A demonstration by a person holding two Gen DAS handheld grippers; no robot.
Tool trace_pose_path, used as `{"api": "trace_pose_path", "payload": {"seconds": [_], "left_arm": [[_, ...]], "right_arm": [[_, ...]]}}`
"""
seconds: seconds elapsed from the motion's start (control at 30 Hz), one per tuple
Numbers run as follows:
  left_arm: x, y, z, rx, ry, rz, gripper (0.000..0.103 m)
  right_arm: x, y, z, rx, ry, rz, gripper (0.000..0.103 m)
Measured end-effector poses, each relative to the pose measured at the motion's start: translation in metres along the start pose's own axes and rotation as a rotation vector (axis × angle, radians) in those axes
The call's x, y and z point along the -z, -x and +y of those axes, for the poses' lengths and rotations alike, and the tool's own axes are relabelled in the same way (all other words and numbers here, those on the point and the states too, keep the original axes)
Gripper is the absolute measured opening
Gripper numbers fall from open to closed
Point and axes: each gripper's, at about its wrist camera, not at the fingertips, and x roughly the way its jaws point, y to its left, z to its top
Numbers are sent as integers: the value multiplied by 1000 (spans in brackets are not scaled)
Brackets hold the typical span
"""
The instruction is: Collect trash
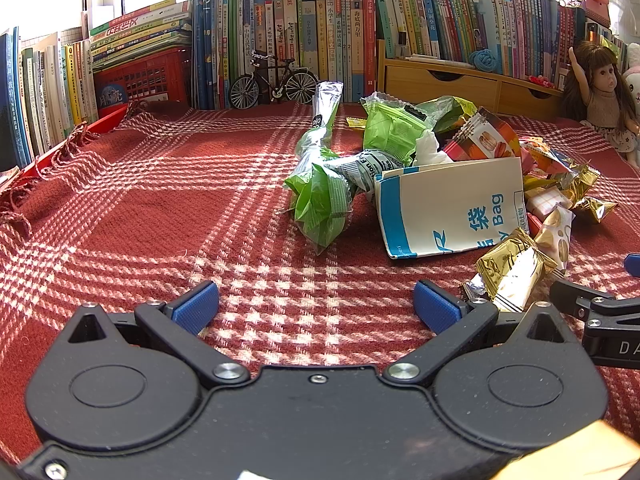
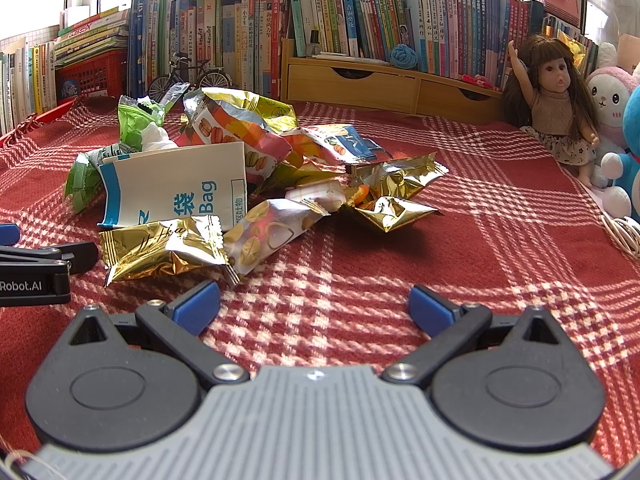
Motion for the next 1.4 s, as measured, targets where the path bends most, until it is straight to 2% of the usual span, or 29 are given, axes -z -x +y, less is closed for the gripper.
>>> {"api": "trace_pose_path", "payload": {"seconds": [0.77, 0.83, 0.9, 1.0, 1.2, 1.3, 1.4], "left_arm": [[-4, 4, 3, 15, 16, 7, 103], [-3, 4, 8, 43, 44, -8, 103], [-4, 10, 17, 121, 94, -39, 103], [-7, 19, 25, 209, 136, -53, 102], [-17, 40, 8, 255, 11, -127, 102], [-19, 43, -7, 293, -55, -131, 101], [-18, 41, -22, 330, -115, -113, 95]], "right_arm": [[-6, -5, -1, -1, -25, 43, 103], [-10, -7, -3, -13, -19, 67, 103], [-13, -8, -5, -19, -18, 78, 103], [-14, -2, -9, -27, -6, 46, 103], [-30, 14, -23, -81, -3, -64, 99], [-45, 12, -31, -132, -17, -46, 90], [-56, 5, -36, -172, -31, -13, 82]]}}
